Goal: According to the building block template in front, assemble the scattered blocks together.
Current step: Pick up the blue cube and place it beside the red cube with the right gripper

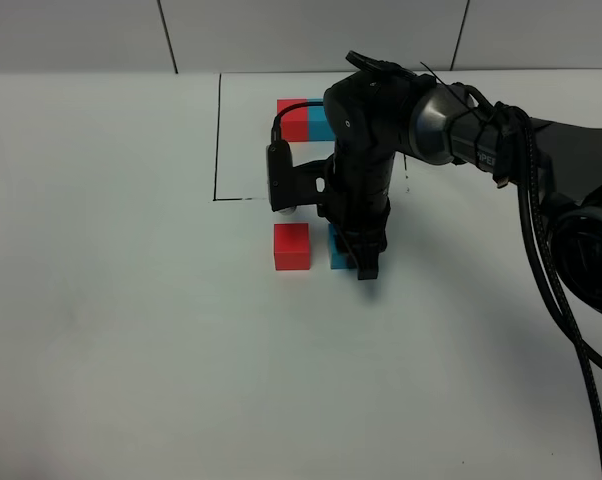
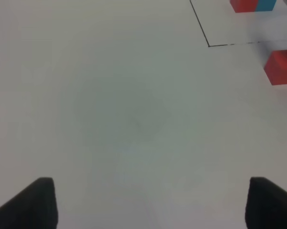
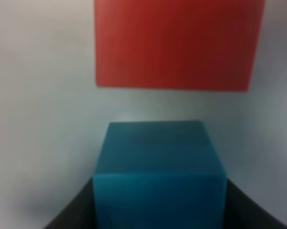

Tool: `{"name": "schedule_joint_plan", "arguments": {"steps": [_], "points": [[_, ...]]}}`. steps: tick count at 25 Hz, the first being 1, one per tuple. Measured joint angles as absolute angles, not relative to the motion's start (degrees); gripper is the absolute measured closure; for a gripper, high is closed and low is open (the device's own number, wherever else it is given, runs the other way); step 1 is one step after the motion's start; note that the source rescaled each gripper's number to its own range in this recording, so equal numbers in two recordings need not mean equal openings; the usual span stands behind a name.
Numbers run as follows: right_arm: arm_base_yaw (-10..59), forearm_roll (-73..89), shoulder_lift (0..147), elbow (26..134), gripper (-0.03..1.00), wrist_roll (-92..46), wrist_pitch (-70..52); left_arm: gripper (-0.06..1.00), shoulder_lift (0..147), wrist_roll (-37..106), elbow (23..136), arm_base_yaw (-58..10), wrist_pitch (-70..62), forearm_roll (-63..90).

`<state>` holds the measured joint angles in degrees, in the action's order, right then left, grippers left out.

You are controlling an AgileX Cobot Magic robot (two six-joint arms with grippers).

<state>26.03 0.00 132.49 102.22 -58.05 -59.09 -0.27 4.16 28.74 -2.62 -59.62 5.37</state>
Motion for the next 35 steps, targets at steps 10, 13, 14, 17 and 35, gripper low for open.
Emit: {"name": "schedule_joint_plan", "arguments": {"steps": [10, 13, 14, 17, 35], "points": [[26.0, 3.5, 132.5, 102.2, 0.94, -58.1, -58.0, 0.10, -0.3, 4.2, 28.7, -2.6, -59.6, 5.4], [26.1, 3.6, 132.5, 102.2, 0.94, -58.1, -57.7, 0.10, -0.3, 4.2, 28.7, -2.6, -59.6, 5.4], [26.2, 3.6, 132.5, 102.2, 0.94, -58.1, -57.6, 0.10, -0.3, 4.2, 28.7, -2.6, -59.6, 5.4], [26.5, 4.0, 132.5, 102.2, 0.94, -58.1, -56.6, 0.10, -0.3, 4.2, 28.7, -2.6, -59.6, 5.4], [26.5, 4.3, 132.5, 102.2, 0.94, -58.0, -56.3, 0.10, -0.3, 4.2, 28.7, -2.6, -59.6, 5.4]]}}
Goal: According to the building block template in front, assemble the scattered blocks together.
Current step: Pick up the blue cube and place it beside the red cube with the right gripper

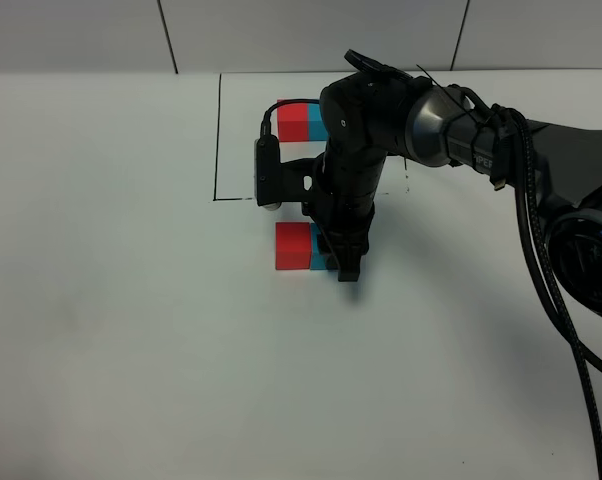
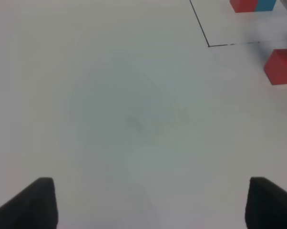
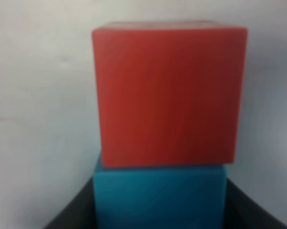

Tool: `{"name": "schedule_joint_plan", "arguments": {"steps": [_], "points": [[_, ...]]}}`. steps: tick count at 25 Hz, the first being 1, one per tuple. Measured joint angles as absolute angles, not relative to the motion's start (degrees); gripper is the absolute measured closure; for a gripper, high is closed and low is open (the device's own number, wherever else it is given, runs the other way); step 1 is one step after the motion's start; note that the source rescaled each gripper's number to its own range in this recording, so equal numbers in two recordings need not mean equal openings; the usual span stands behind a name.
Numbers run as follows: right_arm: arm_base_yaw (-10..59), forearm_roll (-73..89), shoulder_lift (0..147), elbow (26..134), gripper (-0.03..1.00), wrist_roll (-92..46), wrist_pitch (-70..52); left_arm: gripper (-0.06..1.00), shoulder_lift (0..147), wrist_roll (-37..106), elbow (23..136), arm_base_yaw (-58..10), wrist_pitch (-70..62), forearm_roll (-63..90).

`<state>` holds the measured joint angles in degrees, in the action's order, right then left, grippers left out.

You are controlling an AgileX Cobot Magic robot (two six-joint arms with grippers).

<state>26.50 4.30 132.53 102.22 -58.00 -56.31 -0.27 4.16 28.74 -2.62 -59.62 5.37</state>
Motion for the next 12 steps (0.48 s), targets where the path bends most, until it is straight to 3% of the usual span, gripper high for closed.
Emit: {"name": "schedule_joint_plan", "arguments": {"steps": [12], "points": [[26.5, 4.3, 132.5, 102.2, 0.94, -56.3, -56.1, 0.10, -0.3, 4.2, 28.7, -2.6, -59.6, 5.4]]}}
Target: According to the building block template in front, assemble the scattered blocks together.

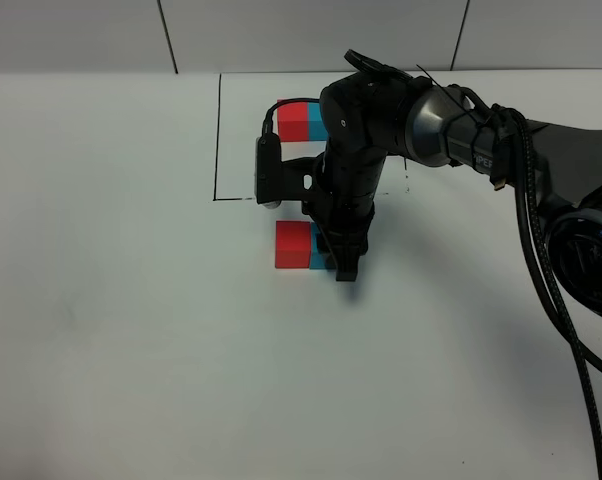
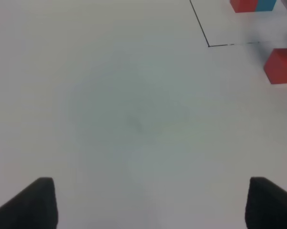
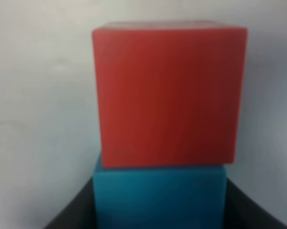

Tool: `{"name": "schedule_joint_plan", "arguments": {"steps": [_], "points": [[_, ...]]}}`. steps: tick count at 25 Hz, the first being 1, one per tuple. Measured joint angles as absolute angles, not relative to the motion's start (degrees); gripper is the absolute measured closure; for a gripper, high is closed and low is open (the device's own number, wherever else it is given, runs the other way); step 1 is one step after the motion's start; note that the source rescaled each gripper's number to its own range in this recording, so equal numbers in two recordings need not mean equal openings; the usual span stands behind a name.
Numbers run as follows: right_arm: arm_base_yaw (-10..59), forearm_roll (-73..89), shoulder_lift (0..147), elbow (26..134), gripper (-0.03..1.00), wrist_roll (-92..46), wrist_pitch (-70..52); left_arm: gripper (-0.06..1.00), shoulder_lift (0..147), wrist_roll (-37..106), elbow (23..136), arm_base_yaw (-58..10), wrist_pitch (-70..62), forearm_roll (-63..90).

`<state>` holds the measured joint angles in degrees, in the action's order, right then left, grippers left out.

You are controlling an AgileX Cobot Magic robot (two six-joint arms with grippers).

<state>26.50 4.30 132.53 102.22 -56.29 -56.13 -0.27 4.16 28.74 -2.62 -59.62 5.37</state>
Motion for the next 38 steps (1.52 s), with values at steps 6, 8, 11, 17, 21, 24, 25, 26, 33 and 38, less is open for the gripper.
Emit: {"name": "schedule_joint_plan", "arguments": {"steps": [6, 8, 11, 17, 21, 24, 25, 26, 33, 38], "points": [[26.6, 4.1, 132.5, 102.2, 0.94, -56.1, -55.9, 0.10, -0.3, 4.2, 28.7, -2.6, -59.6, 5.4], [27.1, 3.5, 132.5, 102.2, 0.90, -56.1, -55.6, 0.10, -0.3, 4.2, 28.7, -2.6, -59.6, 5.4], [27.7, 2.8, 132.7, 102.2, 0.76, -55.5, -54.9, 0.10, -0.3, 4.2, 28.7, -2.6, -59.6, 5.4], [27.7, 1.6, 133.1, 102.2, 0.39, -53.8, -54.5, 0.10, -0.3, 4.2, 28.7, -2.6, -59.6, 5.4], [27.7, 0.0, 133.1, 102.2, 0.25, -51.3, -54.4, 0.10, -0.3, 4.2, 28.7, -2.6, -59.6, 5.4], [27.7, -0.6, 133.1, 102.2, 0.23, -49.0, -54.3, 0.10, -0.3, 4.2, 28.7, -2.6, -59.6, 5.4], [27.7, -0.6, 133.0, 102.2, 0.23, -48.1, -54.3, 0.10, -0.3, 4.2, 28.7, -2.6, -59.6, 5.4], [27.7, -0.6, 132.7, 102.2, 0.23, -47.4, -54.4, 0.10, -0.3, 4.2, 28.7, -2.6, -59.6, 5.4], [26.1, -1.2, 128.1, 102.2, 0.22, -43.0, -58.7, 0.10, -0.3, 4.2, 28.7, -2.6, -59.6, 5.4], [22.2, 1.0, 124.3, 97.7, 0.22, -36.5, -57.2, 0.10, -0.3, 4.2, 28.7, -2.6, -59.6, 5.4]]}}
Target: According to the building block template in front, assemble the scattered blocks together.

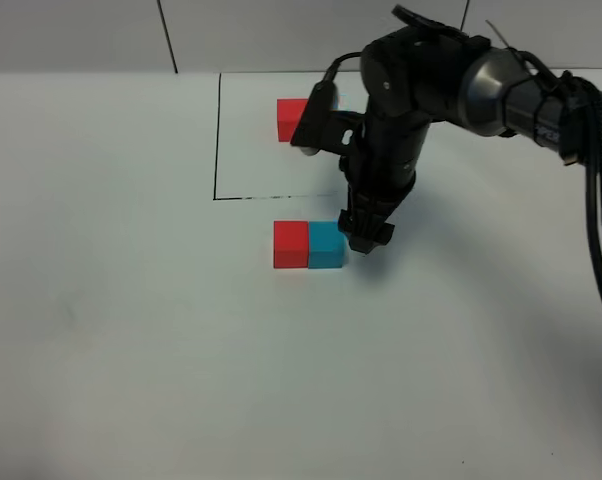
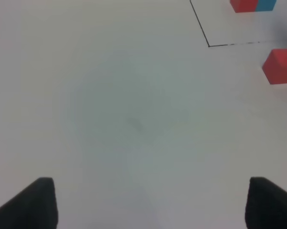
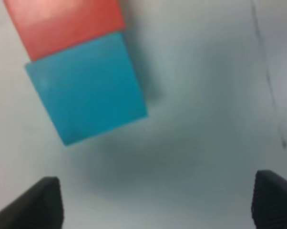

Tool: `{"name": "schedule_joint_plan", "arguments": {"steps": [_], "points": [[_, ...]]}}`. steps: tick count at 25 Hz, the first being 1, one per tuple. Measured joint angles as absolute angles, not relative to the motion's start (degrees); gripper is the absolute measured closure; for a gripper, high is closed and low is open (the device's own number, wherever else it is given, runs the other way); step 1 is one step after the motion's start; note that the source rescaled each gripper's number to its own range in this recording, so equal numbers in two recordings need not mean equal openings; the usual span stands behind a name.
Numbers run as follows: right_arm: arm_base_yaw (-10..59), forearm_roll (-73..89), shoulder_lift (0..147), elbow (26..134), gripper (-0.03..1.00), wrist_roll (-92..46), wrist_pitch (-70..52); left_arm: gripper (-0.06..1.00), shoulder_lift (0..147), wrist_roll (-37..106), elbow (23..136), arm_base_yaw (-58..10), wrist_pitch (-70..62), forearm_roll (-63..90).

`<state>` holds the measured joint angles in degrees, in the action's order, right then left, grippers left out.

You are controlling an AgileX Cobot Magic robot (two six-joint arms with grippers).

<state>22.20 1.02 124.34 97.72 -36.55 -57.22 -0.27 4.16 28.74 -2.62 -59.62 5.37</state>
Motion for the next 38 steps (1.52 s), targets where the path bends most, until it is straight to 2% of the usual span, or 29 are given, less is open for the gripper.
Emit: {"name": "schedule_joint_plan", "arguments": {"steps": [3, 9, 17, 27, 38], "points": [[17.4, 5.3, 120.1, 92.4, 0.18, -31.3, -51.4, 0.10, -0.3, 4.2, 28.7, -2.6, -59.6, 5.4], [6.5, 9.0, 108.7, 78.2, 0.00, -27.3, -41.9, 0.10, -0.3, 4.2, 28.7, -2.6, -59.6, 5.4], [-0.3, 10.3, 86.5, 60.6, -0.03, -23.6, -34.2, 0.10, -0.3, 4.2, 28.7, -2.6, -59.6, 5.4], [-2.5, 9.9, 58.1, 45.6, -0.03, -18.2, -38.6, 0.10, -0.3, 4.2, 28.7, -2.6, -59.6, 5.4], [-2.6, 5.0, 34.7, 37.4, -0.03, -12.5, -49.6, 0.10, -0.3, 4.2, 28.7, -2.6, -59.6, 5.4]]}}
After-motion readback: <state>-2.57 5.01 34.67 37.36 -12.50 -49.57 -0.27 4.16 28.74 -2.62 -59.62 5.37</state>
